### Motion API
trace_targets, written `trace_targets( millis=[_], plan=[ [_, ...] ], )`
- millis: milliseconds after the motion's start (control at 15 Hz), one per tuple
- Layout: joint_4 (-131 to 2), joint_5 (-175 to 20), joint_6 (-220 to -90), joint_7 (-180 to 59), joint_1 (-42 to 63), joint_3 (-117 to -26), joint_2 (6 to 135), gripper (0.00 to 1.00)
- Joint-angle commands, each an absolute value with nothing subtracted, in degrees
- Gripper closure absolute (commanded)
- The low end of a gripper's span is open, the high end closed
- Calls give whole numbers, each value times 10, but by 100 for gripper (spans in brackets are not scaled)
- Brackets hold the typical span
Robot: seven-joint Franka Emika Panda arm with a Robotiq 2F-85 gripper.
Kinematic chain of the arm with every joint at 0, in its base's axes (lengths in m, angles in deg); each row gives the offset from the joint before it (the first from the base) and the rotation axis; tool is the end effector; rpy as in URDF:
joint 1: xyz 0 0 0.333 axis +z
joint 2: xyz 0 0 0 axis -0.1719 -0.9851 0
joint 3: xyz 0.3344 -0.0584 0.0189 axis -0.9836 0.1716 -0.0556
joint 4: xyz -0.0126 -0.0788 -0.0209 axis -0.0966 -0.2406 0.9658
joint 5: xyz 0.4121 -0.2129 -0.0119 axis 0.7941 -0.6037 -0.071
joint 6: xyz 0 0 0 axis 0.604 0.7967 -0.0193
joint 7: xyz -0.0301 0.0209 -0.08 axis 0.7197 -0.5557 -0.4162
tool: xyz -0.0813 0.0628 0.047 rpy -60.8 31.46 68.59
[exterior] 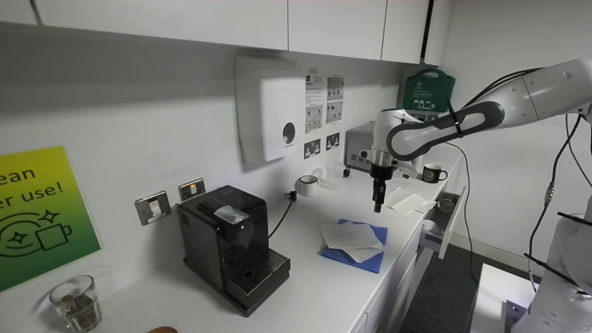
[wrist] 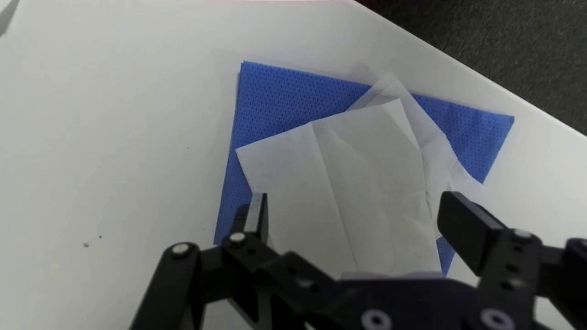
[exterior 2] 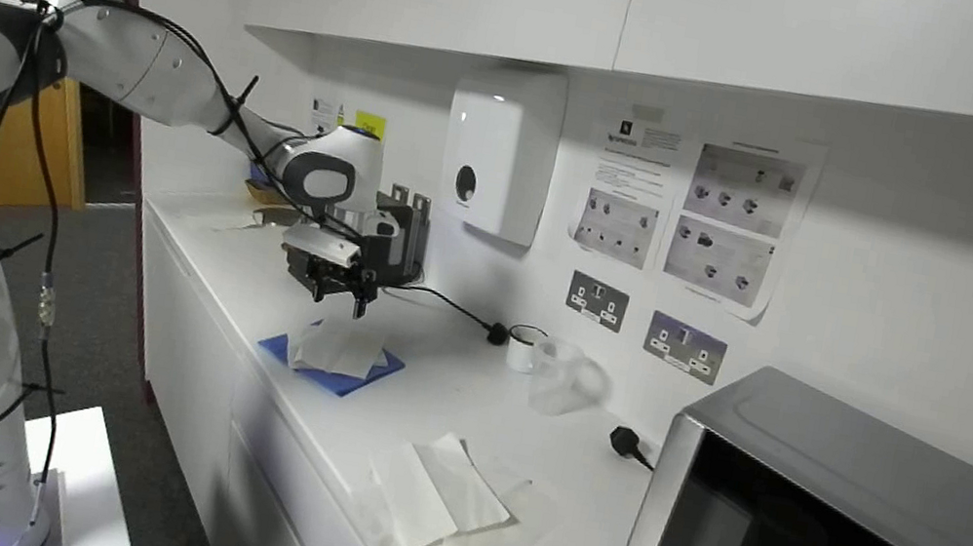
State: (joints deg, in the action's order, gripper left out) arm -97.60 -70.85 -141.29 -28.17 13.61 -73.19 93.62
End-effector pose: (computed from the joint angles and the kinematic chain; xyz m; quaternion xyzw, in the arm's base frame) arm 0.5719 0.0190 0.4204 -0.9701 -0.2405 -0.0210 0.0250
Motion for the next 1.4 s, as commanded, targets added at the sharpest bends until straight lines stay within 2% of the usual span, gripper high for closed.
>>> trace_targets(
  millis=[0, 667, 1333],
  plan=[
    [-973, -711, -1411, -274, 131, -737, 935, 0],
    [-1000, -679, -1436, -257, 131, -734, 926, 0],
    [-963, -680, -1420, -278, 160, -798, 853, 0]
  ],
)
